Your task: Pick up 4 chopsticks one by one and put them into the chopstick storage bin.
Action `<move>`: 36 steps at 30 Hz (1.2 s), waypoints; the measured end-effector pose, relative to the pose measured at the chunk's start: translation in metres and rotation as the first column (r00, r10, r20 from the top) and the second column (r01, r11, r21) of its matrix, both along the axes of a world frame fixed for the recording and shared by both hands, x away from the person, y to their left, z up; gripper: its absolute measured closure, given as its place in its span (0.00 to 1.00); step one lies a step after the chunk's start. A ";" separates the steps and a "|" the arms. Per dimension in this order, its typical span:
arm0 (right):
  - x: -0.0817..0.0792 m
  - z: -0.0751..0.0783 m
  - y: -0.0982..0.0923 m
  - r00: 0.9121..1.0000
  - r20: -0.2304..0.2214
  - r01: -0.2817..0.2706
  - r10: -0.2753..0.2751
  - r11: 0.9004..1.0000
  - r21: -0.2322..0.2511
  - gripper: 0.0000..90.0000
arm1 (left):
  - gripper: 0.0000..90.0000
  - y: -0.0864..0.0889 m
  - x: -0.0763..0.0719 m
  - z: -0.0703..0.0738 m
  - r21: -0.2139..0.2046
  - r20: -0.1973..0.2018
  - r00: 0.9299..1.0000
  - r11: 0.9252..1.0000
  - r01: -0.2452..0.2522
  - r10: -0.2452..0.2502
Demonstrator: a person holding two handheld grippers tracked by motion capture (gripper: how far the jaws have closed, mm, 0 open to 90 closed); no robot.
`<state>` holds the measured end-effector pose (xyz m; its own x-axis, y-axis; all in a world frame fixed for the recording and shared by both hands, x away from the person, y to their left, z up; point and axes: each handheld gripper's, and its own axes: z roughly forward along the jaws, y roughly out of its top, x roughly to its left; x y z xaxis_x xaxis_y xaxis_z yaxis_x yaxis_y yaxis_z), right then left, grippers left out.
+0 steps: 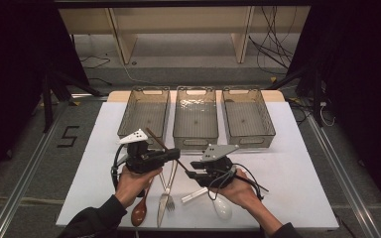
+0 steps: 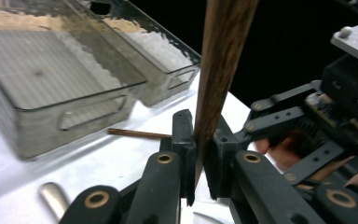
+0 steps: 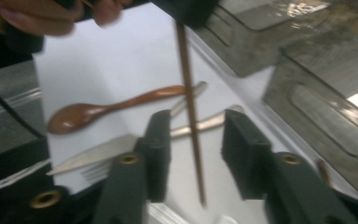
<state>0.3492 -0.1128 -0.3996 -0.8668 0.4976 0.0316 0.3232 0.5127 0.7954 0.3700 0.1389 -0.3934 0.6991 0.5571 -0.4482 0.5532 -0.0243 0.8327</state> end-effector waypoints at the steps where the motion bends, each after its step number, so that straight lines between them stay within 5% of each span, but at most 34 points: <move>1: 0.001 0.001 -0.003 1.000 0.003 0.012 -0.012 1.000 -0.007 0.63 | 0.93 0.004 0.002 0.001 0.011 0.002 1.000 1.000 -0.007 0.007; 5: 0.009 0.006 -0.025 0.996 -0.023 0.082 -0.082 0.996 -0.018 0.49 | 0.92 0.016 0.011 0.004 0.025 -0.009 0.999 0.999 -0.034 0.034; 20: 0.013 0.001 -0.071 0.976 -0.098 0.193 -0.195 0.981 -0.033 0.35 | 0.92 0.063 0.045 0.024 0.033 -0.043 0.992 0.992 -0.118 0.119; 36: 0.009 0.001 -0.084 0.971 -0.130 0.198 -0.199 0.980 -0.016 0.32 | 0.92 0.087 0.091 0.052 0.089 -0.048 0.978 0.976 -0.200 0.205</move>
<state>0.3582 -0.1964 -0.3983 -0.7393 0.6596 0.1356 0.5194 0.4304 0.7382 0.4613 0.2261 -0.3411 0.5426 0.7218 -0.4296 0.5999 0.0250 0.7997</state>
